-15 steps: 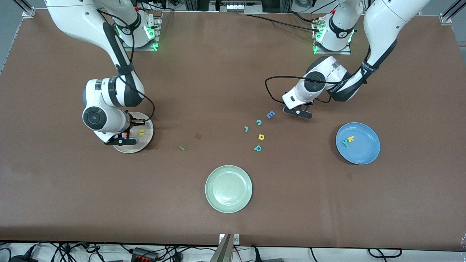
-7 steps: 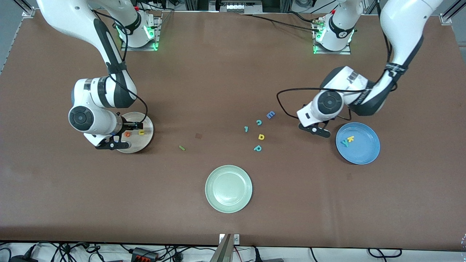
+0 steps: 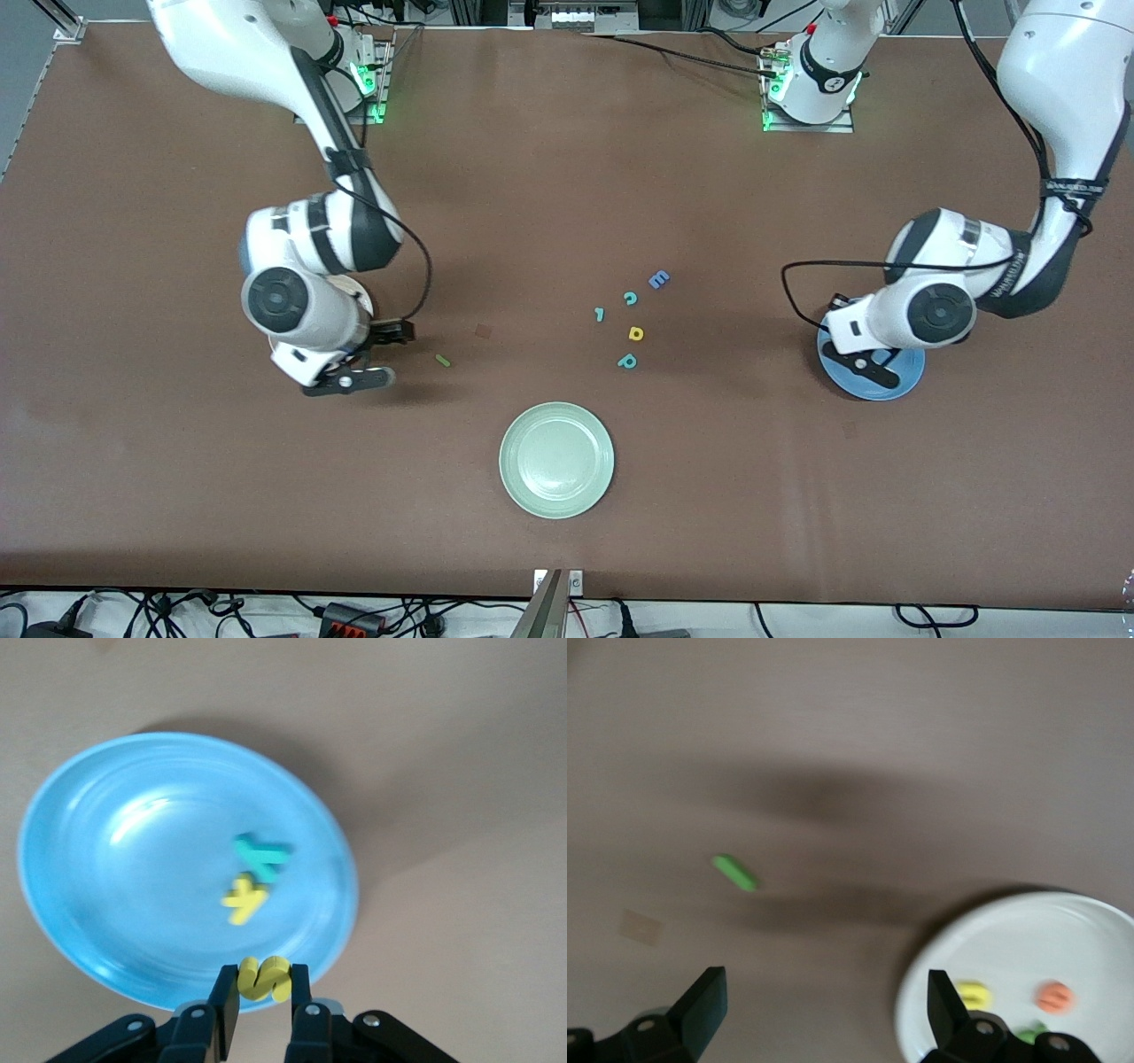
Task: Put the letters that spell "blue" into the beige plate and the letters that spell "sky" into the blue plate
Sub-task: 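Reach the green stick with the right gripper while the left gripper releases s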
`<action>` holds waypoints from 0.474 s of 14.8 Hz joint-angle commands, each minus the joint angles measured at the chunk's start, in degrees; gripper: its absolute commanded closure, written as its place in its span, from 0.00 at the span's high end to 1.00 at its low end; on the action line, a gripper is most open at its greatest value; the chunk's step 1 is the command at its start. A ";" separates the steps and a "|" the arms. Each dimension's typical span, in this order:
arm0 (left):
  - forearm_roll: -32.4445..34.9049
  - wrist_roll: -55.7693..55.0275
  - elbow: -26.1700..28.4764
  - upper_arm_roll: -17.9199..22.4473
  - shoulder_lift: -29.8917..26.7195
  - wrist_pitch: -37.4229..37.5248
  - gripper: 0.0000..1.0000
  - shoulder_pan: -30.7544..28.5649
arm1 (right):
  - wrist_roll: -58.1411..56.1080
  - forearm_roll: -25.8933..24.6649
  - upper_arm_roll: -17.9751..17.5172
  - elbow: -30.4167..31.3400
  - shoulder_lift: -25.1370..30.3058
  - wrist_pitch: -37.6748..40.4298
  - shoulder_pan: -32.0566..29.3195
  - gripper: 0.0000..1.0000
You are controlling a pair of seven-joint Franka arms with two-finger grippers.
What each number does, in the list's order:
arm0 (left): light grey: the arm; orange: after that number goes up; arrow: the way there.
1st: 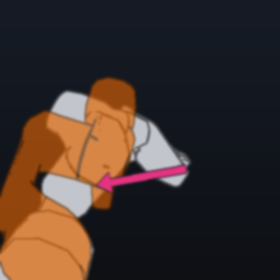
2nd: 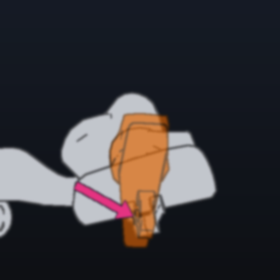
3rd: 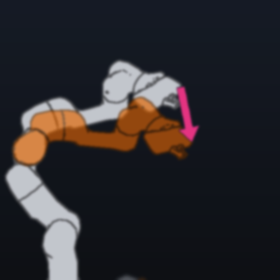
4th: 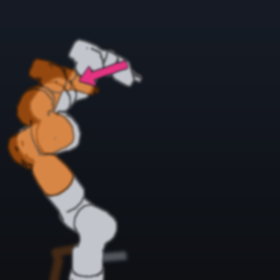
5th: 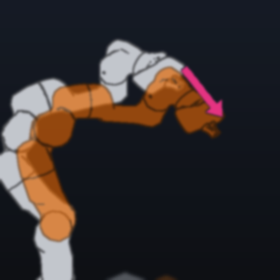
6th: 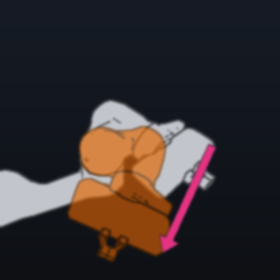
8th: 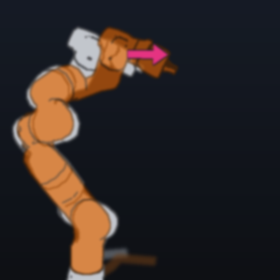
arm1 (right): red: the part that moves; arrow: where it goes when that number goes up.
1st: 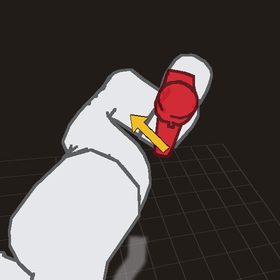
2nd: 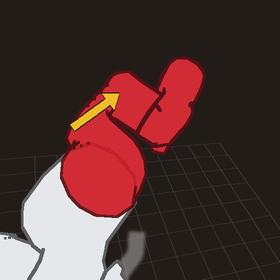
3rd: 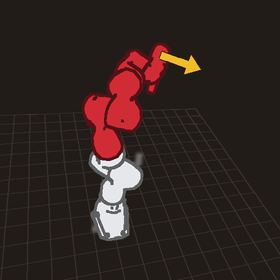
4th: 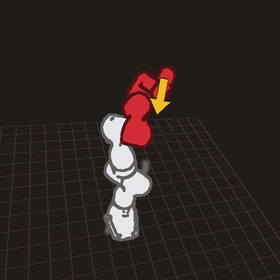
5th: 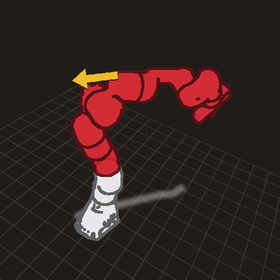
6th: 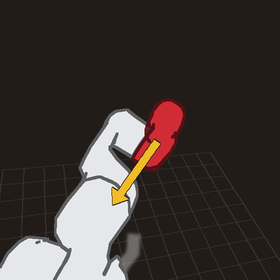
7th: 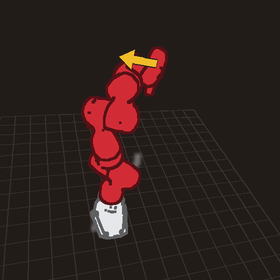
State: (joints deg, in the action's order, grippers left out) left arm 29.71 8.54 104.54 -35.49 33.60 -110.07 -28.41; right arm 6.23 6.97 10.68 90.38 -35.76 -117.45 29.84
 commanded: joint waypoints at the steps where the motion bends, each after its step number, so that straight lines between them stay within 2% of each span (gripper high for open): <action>1: 1.67 3.23 -2.32 1.03 2.96 -1.02 0.61 -0.15 | -0.61 0.59 -0.22 -6.43 -4.31 0.73 3.19 1.00; 2: 1.67 3.23 -2.50 1.03 3.14 -1.20 1.00 -0.15 | -0.70 0.58 -0.22 -7.58 -5.45 0.29 4.25 1.00; 7: 0.97 3.06 -5.30 -0.02 1.22 0.12 1.00 -0.24 | -3.33 0.67 -0.22 -7.85 -9.05 -7.08 5.13 1.00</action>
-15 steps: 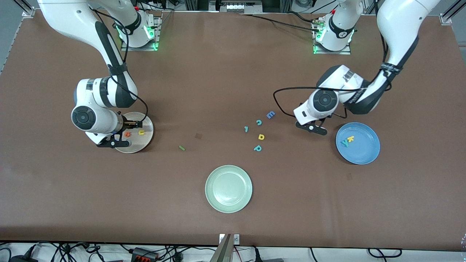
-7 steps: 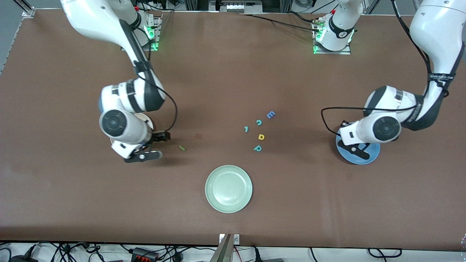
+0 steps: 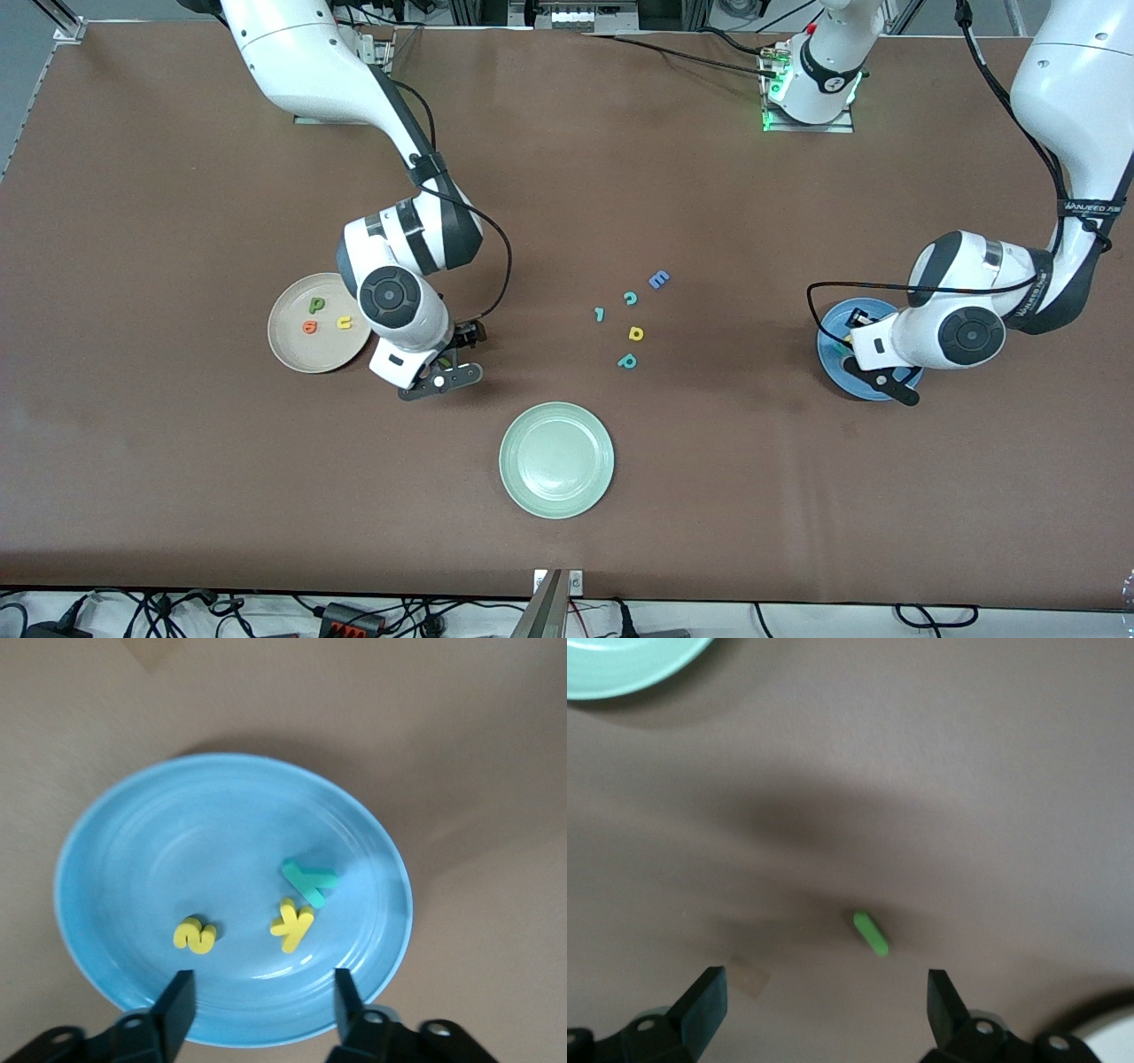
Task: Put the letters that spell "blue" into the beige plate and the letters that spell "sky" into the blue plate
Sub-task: 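Reach the green stick with the right gripper while the left gripper releases s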
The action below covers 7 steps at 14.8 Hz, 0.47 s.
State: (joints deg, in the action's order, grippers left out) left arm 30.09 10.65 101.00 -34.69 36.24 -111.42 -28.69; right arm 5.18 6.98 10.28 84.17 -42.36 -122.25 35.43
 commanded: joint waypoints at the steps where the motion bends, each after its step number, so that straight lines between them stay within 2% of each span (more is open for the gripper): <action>1: 0.23 0.96 -2.99 -0.99 -2.65 3.47 1.00 0.65 | -2.28 0.76 0.18 -1.64 -3.16 -3.60 -0.36 1.00; 3: -0.29 0.34 -8.59 -4.75 -2.92 11.09 1.00 0.75 | -1.32 1.28 0.09 -1.64 -4.13 -3.96 -0.36 1.00; 5: -1.17 0.08 -14.40 -6.87 -2.92 18.05 1.00 1.01 | -1.93 1.55 -0.26 -1.64 -4.93 -4.05 -0.27 1.00; 7: -3.89 -1.49 -18.71 -7.76 -2.92 20.09 1.00 1.10 | -2.45 0.94 -1.31 -1.55 -4.84 -3.96 -0.27 0.98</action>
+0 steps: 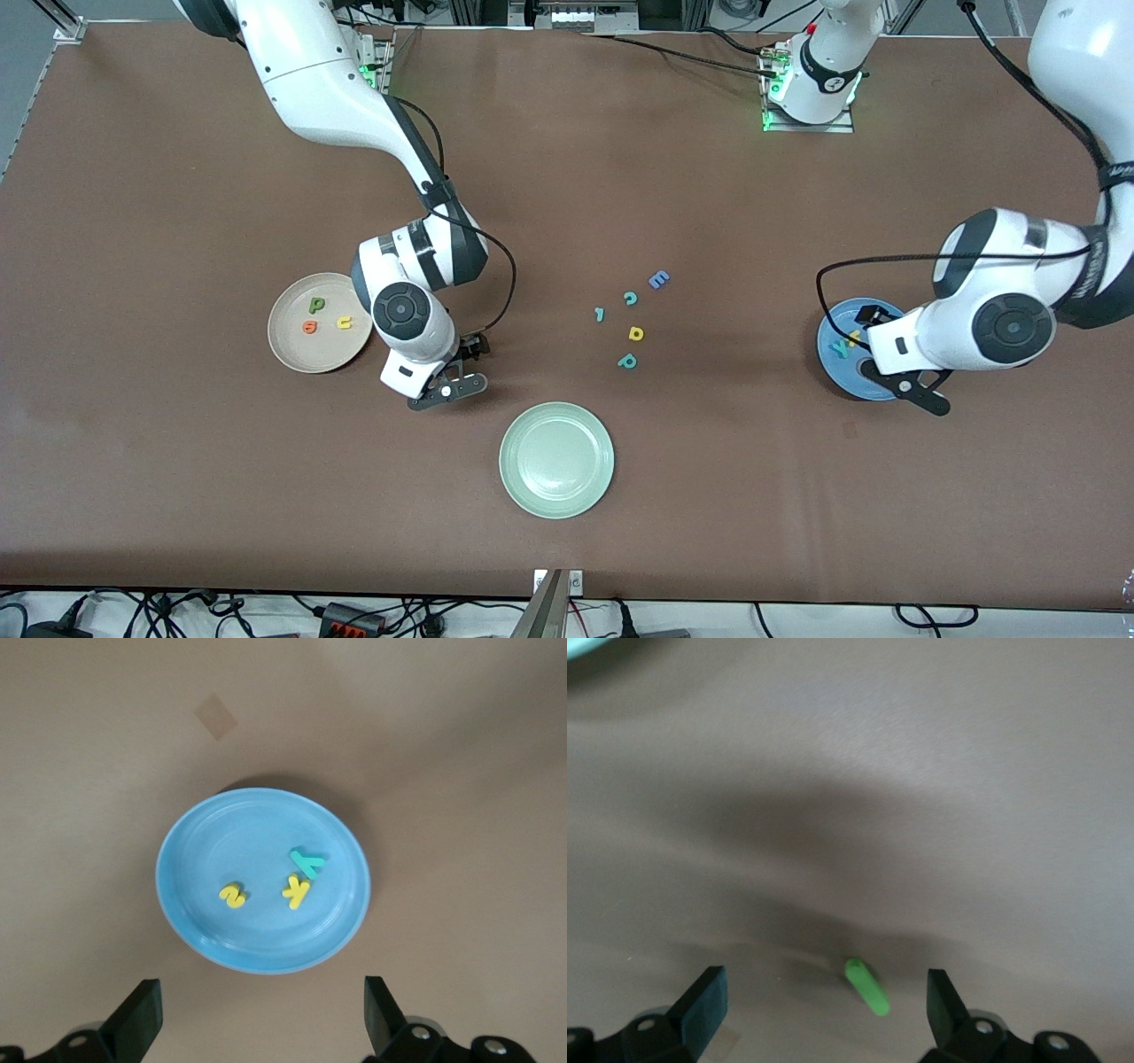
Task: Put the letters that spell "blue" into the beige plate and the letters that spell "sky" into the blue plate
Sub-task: 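Reach the green stick with the right gripper while the left gripper releases s, then grasp the green stick with the right gripper while the left gripper withdraws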
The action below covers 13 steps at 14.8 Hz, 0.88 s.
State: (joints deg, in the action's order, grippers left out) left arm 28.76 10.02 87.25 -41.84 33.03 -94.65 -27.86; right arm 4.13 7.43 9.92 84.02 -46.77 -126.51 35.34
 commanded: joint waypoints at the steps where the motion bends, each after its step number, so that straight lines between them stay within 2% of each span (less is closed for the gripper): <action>1: -3.61 -1.40 -6.90 -0.61 0.28 3.42 1.00 0.26 | -3.23 0.39 -0.95 -1.41 -0.52 0.30 -0.10 0.97; 3: -6.76 -1.24 -9.11 0.09 -0.42 3.60 1.00 0.52 | -7.54 0.21 -0.86 -1.41 -0.52 0.30 -0.36 0.95; 4: -8.87 -1.50 -8.94 1.40 -2.68 3.60 1.00 2.27 | -9.04 0.30 -0.95 -1.23 -0.87 0.30 -0.71 0.92; 6: -13.70 -1.50 -8.94 7.18 -6.73 3.69 1.00 5.78 | -10.02 0.13 -0.86 -0.97 -1.22 0.74 -0.80 0.78; 7: -16.86 -1.76 -8.68 11.39 -9.27 3.43 1.00 8.15 | -10.19 0.04 -0.86 -0.97 -1.14 0.83 -0.89 0.76; 8: -20.11 -3.33 -8.42 16.56 -12.00 3.42 1.00 11.57 | -10.28 -0.05 -0.86 -0.97 -1.13 0.91 -0.71 0.66; 10: -24.35 -6.67 -7.37 25.36 -16.05 3.42 1.00 17.37 | -12.03 -0.75 -0.86 -0.97 -1.22 0.91 -0.80 0.56; 13: -26.55 -8.96 -2.19 36.36 -22.55 3.34 1.00 27.12 | -14.41 -2.51 -0.69 -0.97 -1.22 0.91 -1.50 0.55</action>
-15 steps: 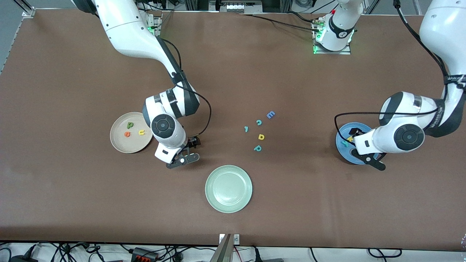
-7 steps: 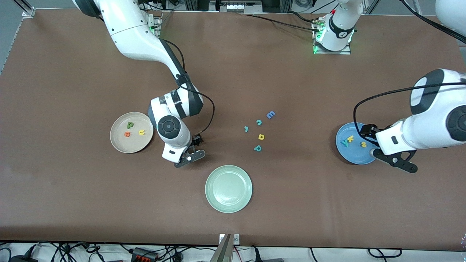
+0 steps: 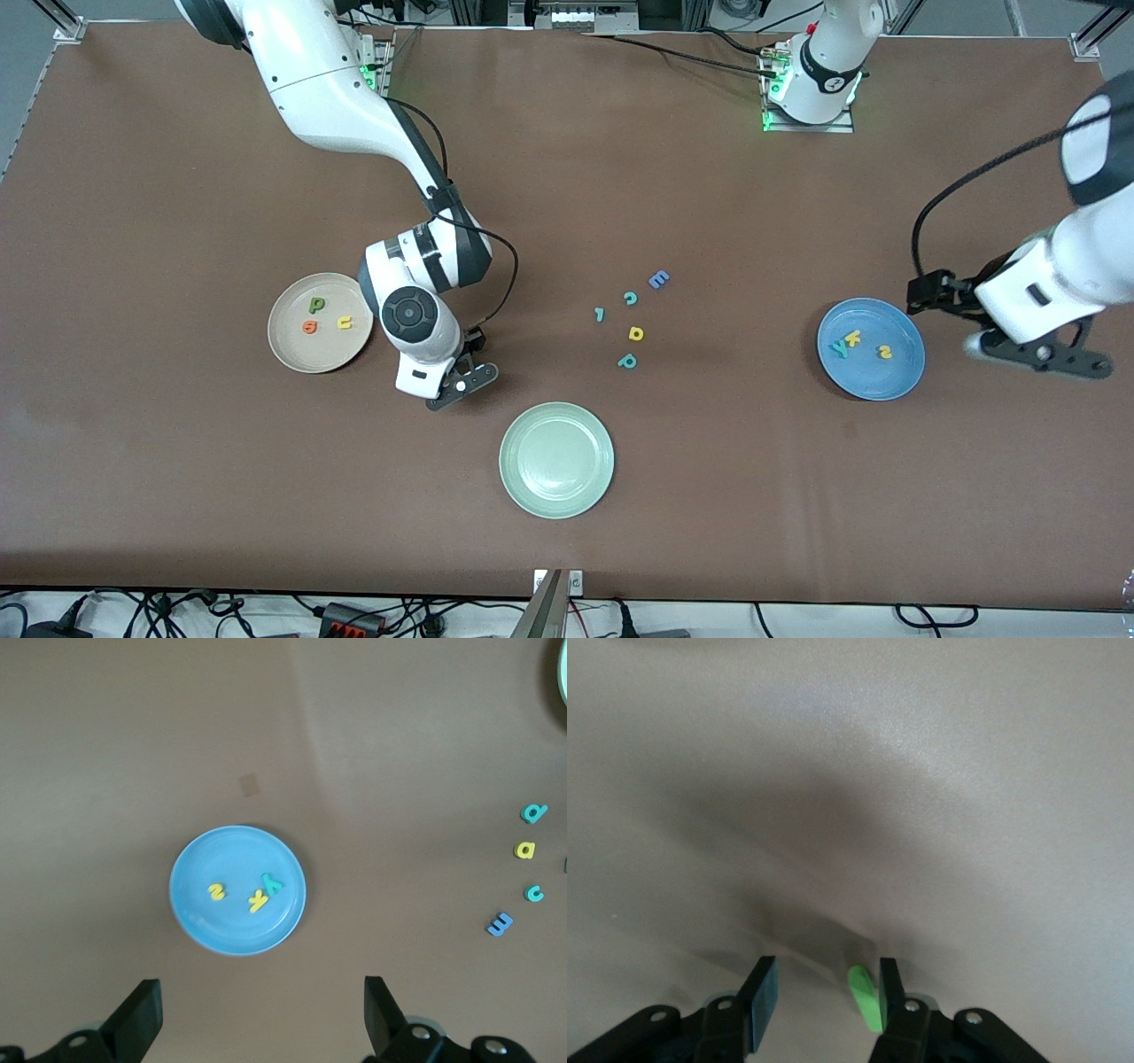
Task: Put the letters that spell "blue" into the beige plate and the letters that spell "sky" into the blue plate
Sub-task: 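Grasp the green stick with the right gripper while the left gripper withdraws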
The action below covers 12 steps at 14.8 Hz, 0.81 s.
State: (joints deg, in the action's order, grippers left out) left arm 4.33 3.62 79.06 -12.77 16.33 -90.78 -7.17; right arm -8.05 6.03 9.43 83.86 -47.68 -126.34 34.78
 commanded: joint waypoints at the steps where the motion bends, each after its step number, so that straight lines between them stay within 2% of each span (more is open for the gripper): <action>1: -3.18 -3.87 8.11 11.07 -7.87 -0.80 1.00 9.51 | -2.23 -1.28 -0.29 -0.80 -0.31 0.74 -0.94 0.55; 2: -4.93 -5.19 9.95 13.97 -9.63 -1.15 1.00 11.72 | -2.49 -1.54 -0.20 -0.80 -0.40 0.74 -0.94 0.55; 3: -5.82 -5.37 11.28 14.35 -10.69 -2.11 1.00 11.83 | -3.02 -2.41 -0.20 -0.80 -0.40 0.74 -1.11 0.55; 6: -5.30 -4.41 20.58 14.18 -17.10 -16.66 1.00 11.56 | -3.02 -2.95 -0.20 -0.71 -0.40 0.74 -1.11 0.54; 7: -5.30 -4.41 21.22 13.66 -17.55 -16.97 1.00 11.04 | -2.76 -2.95 -0.29 -0.63 -0.48 0.74 -1.11 0.53; 9: -5.30 -4.41 21.14 10.34 -18.17 -14.35 1.00 7.81 | -2.50 -2.60 -0.29 -0.45 -0.66 1.35 -1.29 0.41; 11: -5.30 -4.58 20.79 9.61 -18.88 -12.94 1.00 7.34 | -2.32 -2.25 -0.29 -0.10 -0.66 1.71 -1.29 0.31; 12: -5.30 -4.32 20.17 9.52 -18.79 -10.76 1.00 7.34 | -2.32 -2.25 -0.29 -0.01 -0.75 1.71 -1.29 0.29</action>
State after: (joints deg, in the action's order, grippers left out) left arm 0.06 -0.66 98.41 -1.83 -0.68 -103.98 1.48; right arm -9.95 3.80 9.52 83.92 -47.94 -125.27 33.98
